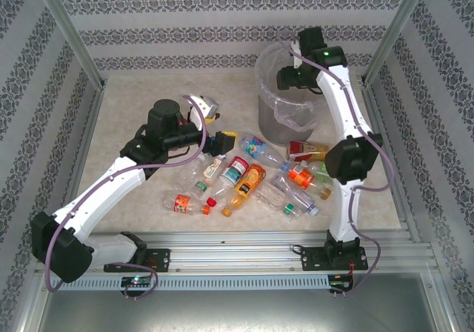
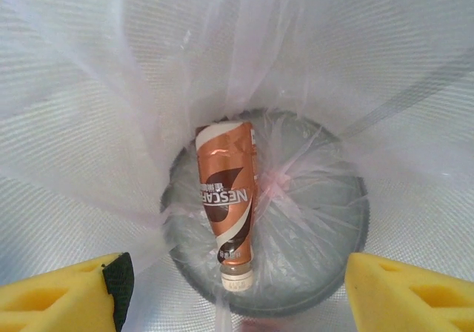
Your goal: Put the plastic bottles in the bin
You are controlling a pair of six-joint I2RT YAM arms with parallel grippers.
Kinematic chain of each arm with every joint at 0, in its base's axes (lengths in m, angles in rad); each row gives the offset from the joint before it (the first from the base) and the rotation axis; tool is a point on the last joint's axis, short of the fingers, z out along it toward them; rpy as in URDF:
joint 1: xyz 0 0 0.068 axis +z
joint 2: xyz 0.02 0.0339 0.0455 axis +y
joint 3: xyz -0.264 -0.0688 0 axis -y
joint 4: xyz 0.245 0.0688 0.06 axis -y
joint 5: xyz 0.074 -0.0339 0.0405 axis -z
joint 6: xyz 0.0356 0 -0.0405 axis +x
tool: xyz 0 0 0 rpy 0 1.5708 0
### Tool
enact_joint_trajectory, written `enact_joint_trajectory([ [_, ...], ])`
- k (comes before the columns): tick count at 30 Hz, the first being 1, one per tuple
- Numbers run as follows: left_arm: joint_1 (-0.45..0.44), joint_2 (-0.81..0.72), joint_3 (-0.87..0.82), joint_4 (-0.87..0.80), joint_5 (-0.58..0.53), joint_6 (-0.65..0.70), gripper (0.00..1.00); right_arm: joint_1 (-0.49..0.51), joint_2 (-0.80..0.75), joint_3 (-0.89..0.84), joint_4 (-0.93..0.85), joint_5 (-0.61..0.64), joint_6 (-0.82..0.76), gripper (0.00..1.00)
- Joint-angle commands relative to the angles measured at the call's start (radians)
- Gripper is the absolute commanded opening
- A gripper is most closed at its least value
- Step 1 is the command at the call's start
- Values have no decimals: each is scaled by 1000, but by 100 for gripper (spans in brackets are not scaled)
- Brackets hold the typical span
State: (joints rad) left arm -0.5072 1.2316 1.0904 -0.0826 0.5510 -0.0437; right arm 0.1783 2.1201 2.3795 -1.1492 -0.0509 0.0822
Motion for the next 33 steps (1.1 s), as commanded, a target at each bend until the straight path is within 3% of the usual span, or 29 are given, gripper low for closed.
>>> enact_joint_trajectory([
  [1, -20, -26, -6, -17, -15, 25, 100, -5, -75, -29, 16, -11, 5, 76],
  [15, -26, -51, 9, -61, -7, 68, 100, 86, -474, -375, 194, 61, -7, 75],
  [24, -26, -66, 40, -140, 75, 148, 100, 257, -742, -691, 212, 148, 6, 74],
  [33, -35, -81, 75, -228, 73, 200, 100, 434, -924, -1053, 171, 179, 108, 70],
])
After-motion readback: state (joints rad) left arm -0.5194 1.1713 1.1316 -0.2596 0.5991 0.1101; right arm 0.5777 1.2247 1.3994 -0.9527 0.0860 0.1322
